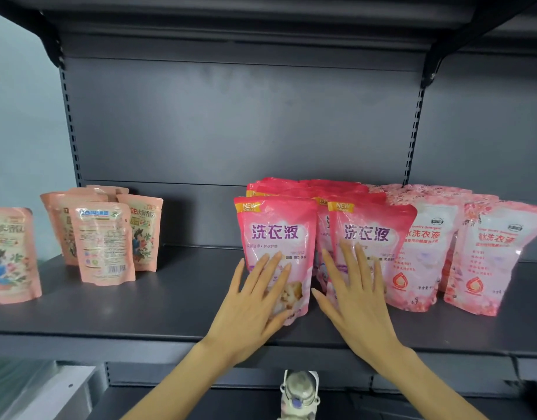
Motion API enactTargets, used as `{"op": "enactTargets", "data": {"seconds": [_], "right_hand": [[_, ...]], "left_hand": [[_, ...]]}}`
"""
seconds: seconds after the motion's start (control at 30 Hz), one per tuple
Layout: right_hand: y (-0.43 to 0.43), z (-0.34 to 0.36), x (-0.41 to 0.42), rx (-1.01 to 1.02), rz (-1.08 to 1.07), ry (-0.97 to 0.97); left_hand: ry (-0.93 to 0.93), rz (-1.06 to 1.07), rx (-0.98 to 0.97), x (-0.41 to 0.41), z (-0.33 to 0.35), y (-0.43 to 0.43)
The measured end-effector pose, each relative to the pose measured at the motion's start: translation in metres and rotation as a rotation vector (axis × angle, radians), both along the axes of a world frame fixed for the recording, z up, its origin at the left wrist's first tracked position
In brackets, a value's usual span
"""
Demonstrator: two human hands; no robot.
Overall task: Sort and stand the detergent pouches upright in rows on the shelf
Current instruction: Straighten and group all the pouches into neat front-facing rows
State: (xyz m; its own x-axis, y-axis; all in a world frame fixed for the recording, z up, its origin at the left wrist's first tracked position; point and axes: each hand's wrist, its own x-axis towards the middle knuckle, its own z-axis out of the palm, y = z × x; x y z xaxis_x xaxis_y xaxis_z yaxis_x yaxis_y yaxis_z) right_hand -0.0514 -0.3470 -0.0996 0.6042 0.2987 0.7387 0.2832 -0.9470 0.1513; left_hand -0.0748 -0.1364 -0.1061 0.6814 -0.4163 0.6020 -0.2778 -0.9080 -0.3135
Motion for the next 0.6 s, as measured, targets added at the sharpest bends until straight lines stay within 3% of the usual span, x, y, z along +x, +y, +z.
{"op": "enactTargets", "data": {"seconds": [0.6], "right_hand": [[0.115,0.048,-0.040,-0.053,0.193,0.067]], "left_hand": [[-0.004,0.368,-0.101,-0.069,0.054,0.168]]}}
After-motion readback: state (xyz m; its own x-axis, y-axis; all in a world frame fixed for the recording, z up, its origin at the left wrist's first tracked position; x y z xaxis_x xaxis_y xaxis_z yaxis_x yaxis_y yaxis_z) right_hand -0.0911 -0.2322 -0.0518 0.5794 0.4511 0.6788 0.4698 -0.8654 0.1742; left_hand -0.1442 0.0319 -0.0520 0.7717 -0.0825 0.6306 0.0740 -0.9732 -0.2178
